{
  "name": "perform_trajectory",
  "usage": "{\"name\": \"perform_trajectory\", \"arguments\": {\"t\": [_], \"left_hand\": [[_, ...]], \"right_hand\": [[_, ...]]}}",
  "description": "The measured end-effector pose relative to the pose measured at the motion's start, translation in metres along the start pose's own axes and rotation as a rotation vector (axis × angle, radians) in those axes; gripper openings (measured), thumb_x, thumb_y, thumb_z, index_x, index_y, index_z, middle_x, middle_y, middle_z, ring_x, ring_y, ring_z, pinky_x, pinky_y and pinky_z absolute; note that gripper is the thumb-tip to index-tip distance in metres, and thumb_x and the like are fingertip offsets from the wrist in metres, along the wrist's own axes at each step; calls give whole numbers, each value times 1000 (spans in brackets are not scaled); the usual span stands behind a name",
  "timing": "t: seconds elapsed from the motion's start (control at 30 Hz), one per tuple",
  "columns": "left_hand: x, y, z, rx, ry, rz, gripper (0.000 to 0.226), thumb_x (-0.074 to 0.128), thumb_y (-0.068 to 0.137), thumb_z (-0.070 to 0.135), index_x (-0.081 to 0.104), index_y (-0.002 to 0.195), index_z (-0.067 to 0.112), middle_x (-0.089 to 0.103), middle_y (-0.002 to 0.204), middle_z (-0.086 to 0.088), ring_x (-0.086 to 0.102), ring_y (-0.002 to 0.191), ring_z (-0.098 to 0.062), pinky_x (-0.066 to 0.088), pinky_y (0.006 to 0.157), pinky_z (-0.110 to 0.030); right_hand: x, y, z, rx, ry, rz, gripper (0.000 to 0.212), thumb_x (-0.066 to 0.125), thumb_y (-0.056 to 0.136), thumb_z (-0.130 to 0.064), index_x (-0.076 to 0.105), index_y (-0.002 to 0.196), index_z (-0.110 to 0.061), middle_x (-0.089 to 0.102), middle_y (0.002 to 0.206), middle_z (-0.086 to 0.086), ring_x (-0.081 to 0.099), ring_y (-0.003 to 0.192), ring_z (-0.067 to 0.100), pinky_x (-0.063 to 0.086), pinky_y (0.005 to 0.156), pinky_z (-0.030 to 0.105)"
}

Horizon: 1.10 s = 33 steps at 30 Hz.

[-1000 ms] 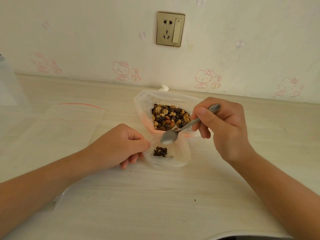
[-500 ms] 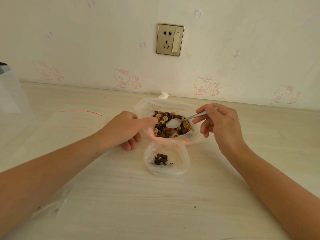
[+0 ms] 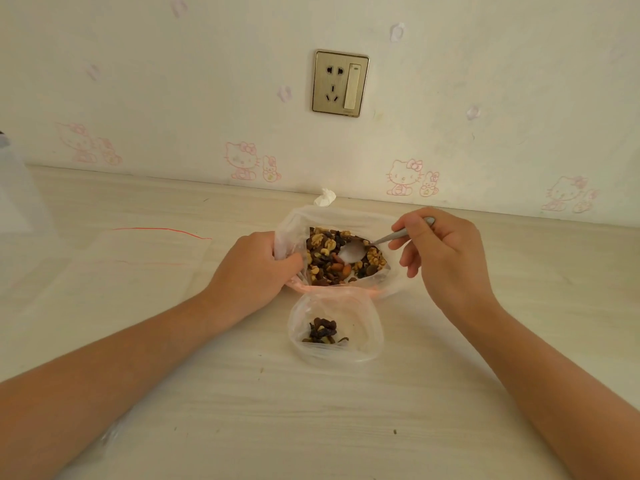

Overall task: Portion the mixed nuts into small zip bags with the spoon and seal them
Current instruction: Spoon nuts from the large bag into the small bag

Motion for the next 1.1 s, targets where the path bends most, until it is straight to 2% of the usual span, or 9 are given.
{"name": "perform_trajectory", "arguments": {"t": [0.13,0.23,0.47,0.63,0.9,1.1], "left_hand": [[-1,-1,1,2,-9,-8,37,68,95,29,62,65,9,56,49,7,46,46,-10,34,50,-28],[-1,-1,3,8,-24,-16,37,68,95,28,63,68,4,62,55,-7,49,47,-15,37,52,-36],[-2,-2,4,14,-20,-11,35,68,97,30,66,69,9,63,52,4,49,44,-6,42,55,-36],[-2,-3,7,28,-8,-2,32,65,98,30,71,75,9,66,58,1,51,45,-7,49,57,-46],[-4,-4,7,-20,-106,-41,30,65,97,28,72,70,15,58,44,7,49,38,-5,38,42,-17],[-15,-12,13,-150,-158,-165,38,62,96,52,72,78,21,62,50,8,49,36,-4,38,38,-18]], "right_hand": [[9,-3,2,50,40,-62,32,50,106,-13,75,86,-14,74,74,8,65,58,25,53,48,33],[16,-5,6,165,143,-103,31,51,106,-10,76,88,-9,74,74,13,63,54,22,52,44,31],[25,-4,17,418,351,-93,24,54,105,-10,74,95,0,76,81,22,64,51,21,52,44,27],[21,-2,20,511,408,-30,25,52,105,-9,73,95,0,77,80,21,66,51,18,51,43,24],[17,-1,21,572,454,20,22,53,103,-10,71,95,0,77,80,20,65,50,16,50,40,22],[9,-4,17,556,501,32,24,51,103,-10,70,93,-1,75,76,19,64,49,18,49,41,24]]}}
Point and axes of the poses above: each hand's wrist, its own y-axis towards the middle knuckle, its own x-axis out of the palm, z = x × y, the point moved 3 cm from there along y, towards the middle knuckle
